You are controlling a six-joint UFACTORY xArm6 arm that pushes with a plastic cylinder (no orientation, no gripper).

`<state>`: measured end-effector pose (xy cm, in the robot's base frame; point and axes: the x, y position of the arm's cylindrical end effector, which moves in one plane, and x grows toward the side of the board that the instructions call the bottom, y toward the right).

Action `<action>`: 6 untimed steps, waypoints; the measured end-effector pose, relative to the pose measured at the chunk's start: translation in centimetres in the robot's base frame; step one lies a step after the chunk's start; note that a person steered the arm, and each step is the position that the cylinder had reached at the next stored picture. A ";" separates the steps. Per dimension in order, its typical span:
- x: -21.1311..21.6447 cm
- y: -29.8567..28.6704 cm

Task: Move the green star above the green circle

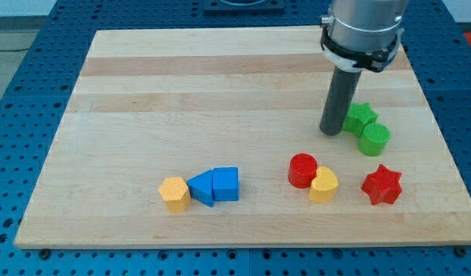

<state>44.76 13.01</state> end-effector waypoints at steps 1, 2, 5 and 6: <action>-0.9 0.0; -1.3 0.6; -1.1 -2.1; -0.6 -9.0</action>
